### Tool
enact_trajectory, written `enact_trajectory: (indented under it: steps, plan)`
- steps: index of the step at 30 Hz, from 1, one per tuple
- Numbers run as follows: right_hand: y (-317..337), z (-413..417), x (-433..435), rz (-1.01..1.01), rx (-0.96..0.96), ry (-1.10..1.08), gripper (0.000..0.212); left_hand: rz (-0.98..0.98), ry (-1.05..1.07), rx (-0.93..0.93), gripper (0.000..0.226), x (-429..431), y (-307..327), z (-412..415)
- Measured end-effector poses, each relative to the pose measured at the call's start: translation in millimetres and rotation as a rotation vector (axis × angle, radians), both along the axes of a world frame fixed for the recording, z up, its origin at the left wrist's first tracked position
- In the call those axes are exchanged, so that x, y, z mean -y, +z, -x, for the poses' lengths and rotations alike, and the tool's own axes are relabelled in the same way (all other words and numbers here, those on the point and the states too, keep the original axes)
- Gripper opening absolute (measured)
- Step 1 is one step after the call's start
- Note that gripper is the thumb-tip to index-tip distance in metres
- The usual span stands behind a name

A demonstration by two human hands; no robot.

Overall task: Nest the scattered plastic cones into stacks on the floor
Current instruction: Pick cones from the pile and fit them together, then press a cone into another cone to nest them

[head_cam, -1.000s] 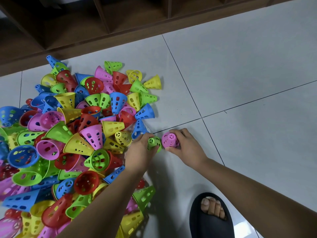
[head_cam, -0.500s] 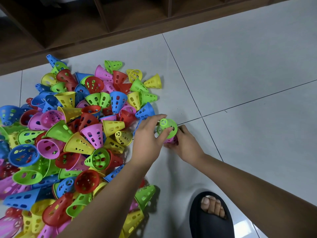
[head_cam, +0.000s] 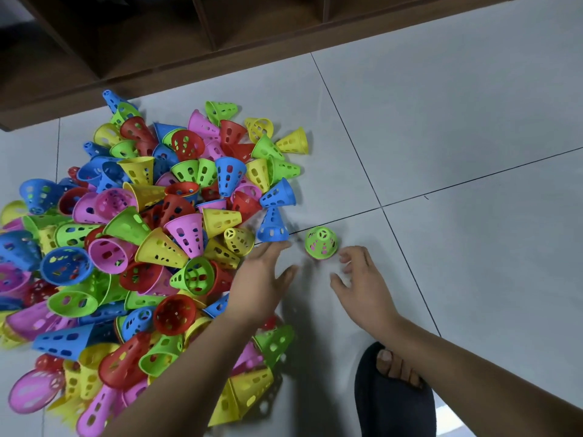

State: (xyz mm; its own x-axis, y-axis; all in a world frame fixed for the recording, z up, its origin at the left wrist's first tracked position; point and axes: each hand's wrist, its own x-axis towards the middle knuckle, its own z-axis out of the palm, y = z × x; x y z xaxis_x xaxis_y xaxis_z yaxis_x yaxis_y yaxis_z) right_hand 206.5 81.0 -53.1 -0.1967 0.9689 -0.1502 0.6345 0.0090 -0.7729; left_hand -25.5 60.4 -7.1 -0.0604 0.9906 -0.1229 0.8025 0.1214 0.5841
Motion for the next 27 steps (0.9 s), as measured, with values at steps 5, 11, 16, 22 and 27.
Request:
enact_trajectory:
  steps: [5, 11, 16, 22, 27]
  plan:
    - [17, 25, 35, -0.045, 0.072, 0.455, 0.035, 0.078, 0.072, -0.117, 0.052, 38, 0, 32]
    - [17, 56, 59, -0.07, 0.223, 0.893, 0.062, 0.169, 0.007, -0.234, 0.059, 67, -2, 42]
    - [6, 62, 61, -0.117, 0.293, 0.935, 0.054, 0.217, -0.112, -0.334, 0.056, 74, 0, 45]
    - [1, 53, 54, -0.081, 0.246, 0.871, 0.039, 0.257, -0.17, -0.4, 0.07, 69, -1, 50]
    - [8, 39, 50, 0.049, 0.184, 0.759, 0.034, 0.253, -0.121, -0.341, 0.06, 58, -5, 47]
